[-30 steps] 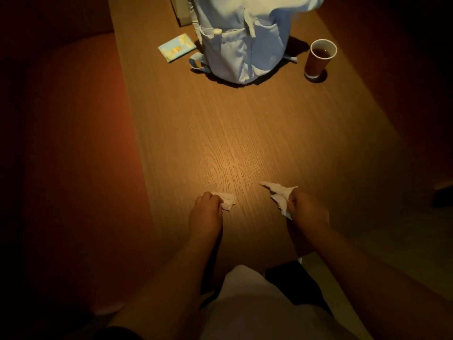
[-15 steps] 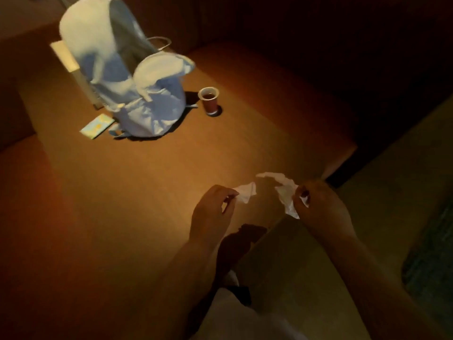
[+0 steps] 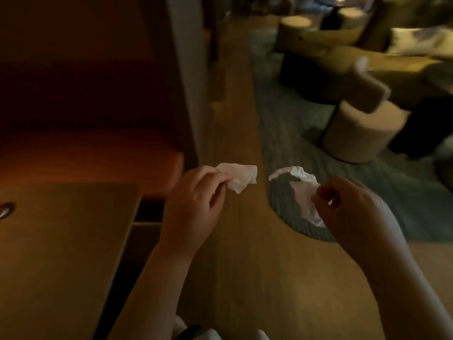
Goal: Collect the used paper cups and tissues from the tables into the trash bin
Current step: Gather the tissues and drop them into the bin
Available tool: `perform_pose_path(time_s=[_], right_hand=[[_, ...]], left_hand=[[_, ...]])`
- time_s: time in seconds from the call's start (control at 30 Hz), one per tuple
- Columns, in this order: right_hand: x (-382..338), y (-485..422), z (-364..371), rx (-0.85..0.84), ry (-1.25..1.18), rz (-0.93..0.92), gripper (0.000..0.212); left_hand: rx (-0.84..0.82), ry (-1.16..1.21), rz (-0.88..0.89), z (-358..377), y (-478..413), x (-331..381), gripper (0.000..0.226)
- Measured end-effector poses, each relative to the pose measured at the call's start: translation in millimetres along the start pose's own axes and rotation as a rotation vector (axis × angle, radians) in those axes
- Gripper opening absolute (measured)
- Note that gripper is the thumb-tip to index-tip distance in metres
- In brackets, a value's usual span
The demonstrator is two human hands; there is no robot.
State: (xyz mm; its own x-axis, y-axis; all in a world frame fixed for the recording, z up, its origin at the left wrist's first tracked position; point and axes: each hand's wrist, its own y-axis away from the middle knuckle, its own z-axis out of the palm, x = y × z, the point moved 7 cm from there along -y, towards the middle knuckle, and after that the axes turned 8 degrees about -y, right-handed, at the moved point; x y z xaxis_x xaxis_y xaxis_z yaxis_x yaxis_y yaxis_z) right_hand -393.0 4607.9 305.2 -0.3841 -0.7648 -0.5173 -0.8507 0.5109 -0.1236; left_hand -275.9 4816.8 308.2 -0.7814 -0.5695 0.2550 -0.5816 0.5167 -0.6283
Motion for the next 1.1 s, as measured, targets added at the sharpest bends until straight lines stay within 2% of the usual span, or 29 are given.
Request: perform_pose_path(time_s=[0.2,0.47,0.67,0.9,1.0,1.1], right_hand=[[103,52,-91,0.216,-0.012,0.158,0.007],[238,86,-145,0.416,-0.035,0.468,0.006],[336,55,-191,0.432,0.05,0.633,0.006],[434,-4,-254,0.511,0.064,0.683,0.005],[475,6,-269,0.518,0.018,0.749,0.006],[526,43,-286,0.508,-0.026,0.921,0.008]], left_hand=[[-0.065,0.177,0.271,59,-52,141,0.014],[-0.259,0.281,0.518,172,-103,273,0.016],[-0.341,0.359,0.621,264,-161,363,0.017],[-0.382,0.452,0.739,355,-232,475,0.015],[-0.428,0.493,0.794,391,-242,535,0.016],[-0.474,0.557,0.884,421,-244,608,0.015]])
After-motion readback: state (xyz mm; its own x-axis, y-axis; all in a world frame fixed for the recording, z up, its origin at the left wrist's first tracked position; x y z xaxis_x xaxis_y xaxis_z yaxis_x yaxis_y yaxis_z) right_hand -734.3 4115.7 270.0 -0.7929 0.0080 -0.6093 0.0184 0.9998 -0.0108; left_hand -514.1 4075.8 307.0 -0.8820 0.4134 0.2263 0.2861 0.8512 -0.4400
